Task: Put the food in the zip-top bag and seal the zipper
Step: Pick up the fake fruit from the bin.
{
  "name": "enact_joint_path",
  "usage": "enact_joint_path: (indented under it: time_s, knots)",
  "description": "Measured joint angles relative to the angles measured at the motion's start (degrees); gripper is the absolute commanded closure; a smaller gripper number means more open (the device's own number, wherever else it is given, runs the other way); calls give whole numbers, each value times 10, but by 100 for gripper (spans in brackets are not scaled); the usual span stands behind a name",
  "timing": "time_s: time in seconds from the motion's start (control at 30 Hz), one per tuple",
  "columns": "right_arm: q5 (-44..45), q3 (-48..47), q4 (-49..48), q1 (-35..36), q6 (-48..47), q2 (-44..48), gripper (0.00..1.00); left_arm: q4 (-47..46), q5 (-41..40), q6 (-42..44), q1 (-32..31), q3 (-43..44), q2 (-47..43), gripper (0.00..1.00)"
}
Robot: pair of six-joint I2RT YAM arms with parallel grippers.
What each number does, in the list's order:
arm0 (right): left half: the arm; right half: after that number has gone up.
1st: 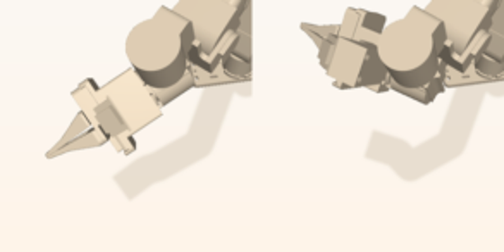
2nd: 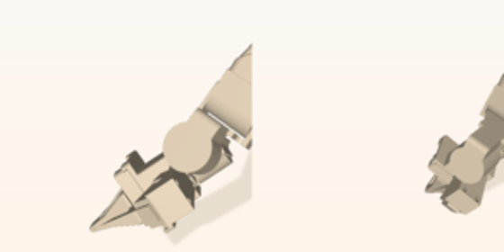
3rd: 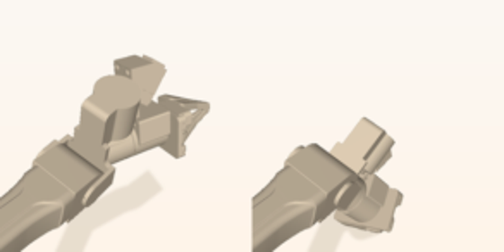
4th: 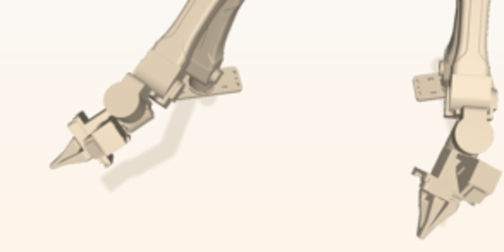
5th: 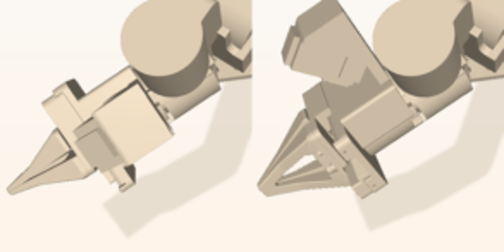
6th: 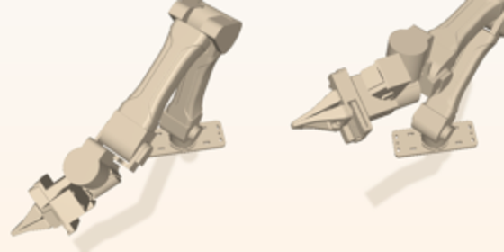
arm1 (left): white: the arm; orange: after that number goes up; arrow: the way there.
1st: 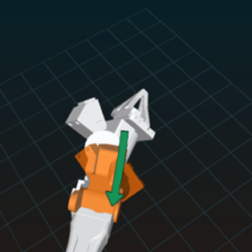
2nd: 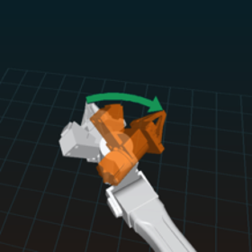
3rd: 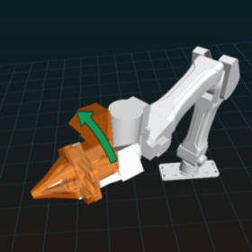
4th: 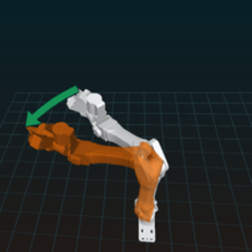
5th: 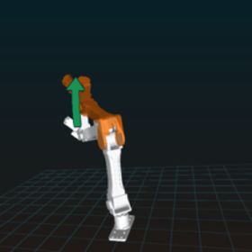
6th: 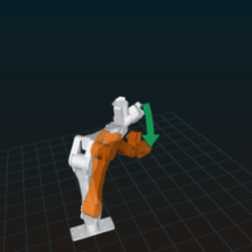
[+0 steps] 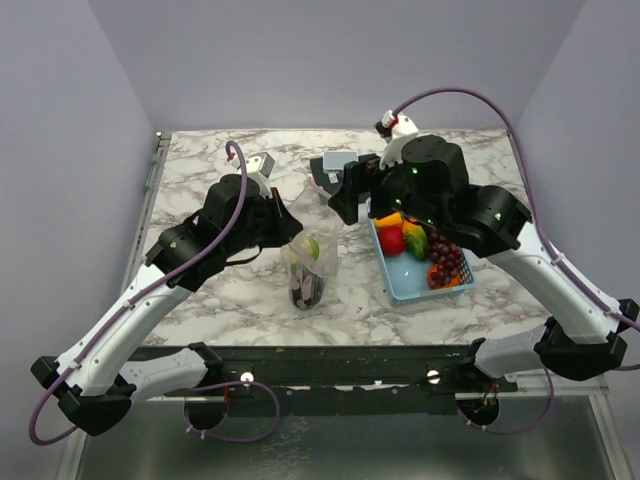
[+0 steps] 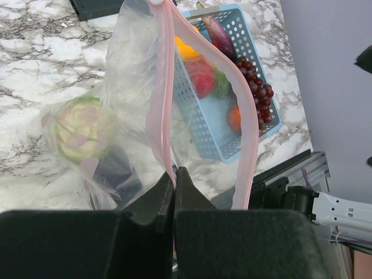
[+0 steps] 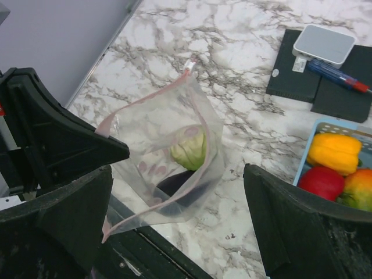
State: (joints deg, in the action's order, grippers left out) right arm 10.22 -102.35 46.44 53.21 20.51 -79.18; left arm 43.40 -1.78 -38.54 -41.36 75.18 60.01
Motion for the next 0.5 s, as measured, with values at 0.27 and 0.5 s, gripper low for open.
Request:
enact_joint_path:
  time_s: [0.27,0.5]
  knots:
    - [109,68,30,0,3,62,0,0,0,0,0,0,0,100]
    - [176,183,60,-9,24,101,2,0,-5,0,0,0,0,100]
